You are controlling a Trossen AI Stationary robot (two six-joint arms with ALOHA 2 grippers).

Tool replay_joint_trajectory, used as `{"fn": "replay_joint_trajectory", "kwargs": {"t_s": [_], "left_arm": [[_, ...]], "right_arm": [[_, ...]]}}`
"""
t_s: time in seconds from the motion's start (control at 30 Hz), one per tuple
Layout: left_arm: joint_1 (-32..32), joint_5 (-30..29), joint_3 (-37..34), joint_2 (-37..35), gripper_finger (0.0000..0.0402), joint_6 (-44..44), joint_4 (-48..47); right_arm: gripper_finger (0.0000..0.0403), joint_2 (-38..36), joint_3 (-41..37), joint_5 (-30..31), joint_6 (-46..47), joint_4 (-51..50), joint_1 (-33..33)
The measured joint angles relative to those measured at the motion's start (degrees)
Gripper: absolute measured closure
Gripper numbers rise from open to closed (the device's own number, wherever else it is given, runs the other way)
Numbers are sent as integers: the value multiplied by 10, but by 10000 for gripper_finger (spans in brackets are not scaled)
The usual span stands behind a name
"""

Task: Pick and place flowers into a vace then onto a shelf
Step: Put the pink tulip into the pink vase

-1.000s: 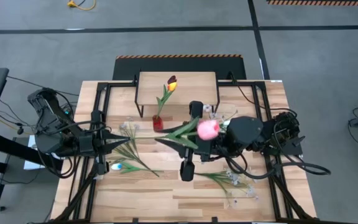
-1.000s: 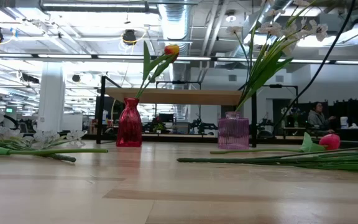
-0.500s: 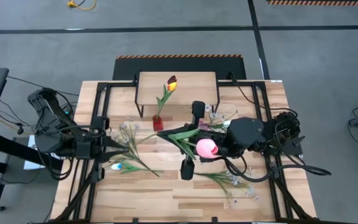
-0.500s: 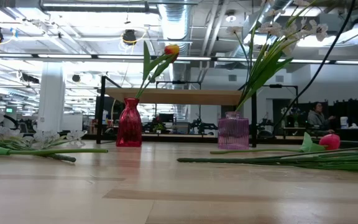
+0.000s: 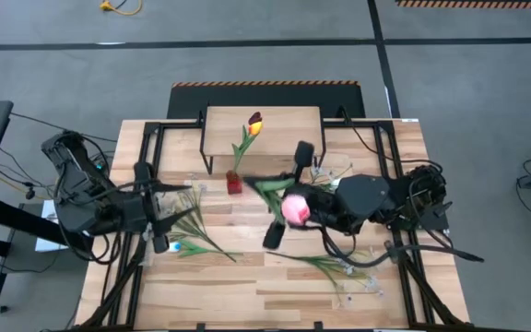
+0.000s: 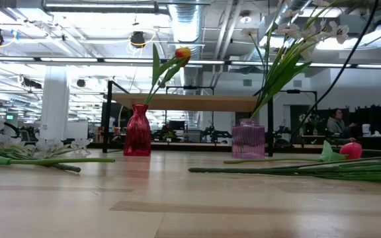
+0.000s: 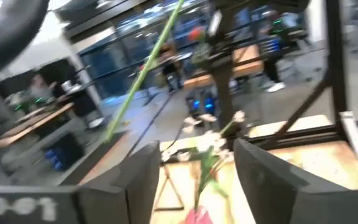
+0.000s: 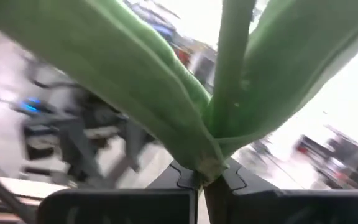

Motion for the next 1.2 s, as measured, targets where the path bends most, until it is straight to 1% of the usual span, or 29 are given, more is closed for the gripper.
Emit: {"fn": "replay_joint_trajectory", "kwargs": {"t_s": [0.03, 0.13, 0.27, 0.33, 0.37, 0.47, 0.53, 0.6, 0.63, 0.7, 0.77, 0.8, 0.93, 1.03, 1.2], "left_arm": [[0, -9, 0, 0, 196, -4, -3], [0, -13, 0, 0, 184, -14, -5], [0, -9, 0, 0, 182, -31, -9], [0, -9, 0, 0, 183, -44, -16], [0, -9, 0, 0, 184, -53, -20], [0, -6, 0, 0, 184, -83, -31], [0, 0, 0, 0, 184, -93, -35], [0, 12, 0, 0, 184, -99, -36], [0, 19, 0, 0, 184, -102, -36], [0, 25, 0, 0, 184, -105, -36], [0, 25, 0, 0, 184, -106, -37], [0, 25, 0, 0, 184, -106, -39], [0, 25, 0, 5, 184, -113, -43], [0, 25, 0, 12, 184, -121, -45], [2, 24, 0, 33, 184, -136, -45]], "right_arm": [[402, -2, 0, 25, 0, -6, -2], [402, -7, 0, 99, 3, -28, -5], [403, -16, 0, 178, 12, -61, -11], [403, -22, 0, 197, 45, -90, -16], [403, -28, 0, 199, 68, -121, -18], [403, -53, 0, 170, 183, -242, -31], [403, -80, 0, 113, 285, -337, -53], [403, -109, 0, 25, 362, -420, -88], [403, -120, 0, -17, 383, -449, -106], [403, -137, 0, -67, 394, -494, -140], [403, -146, 0, -100, 375, -514, -172], [403, -150, 0, -130, 352, -517, -189], [403, -163, 0, -283, 221, -519, -250], [403, -164, 0, -381, 137, -520, -303], [403, -161, 0, -516, 112, -540, -452]]}}
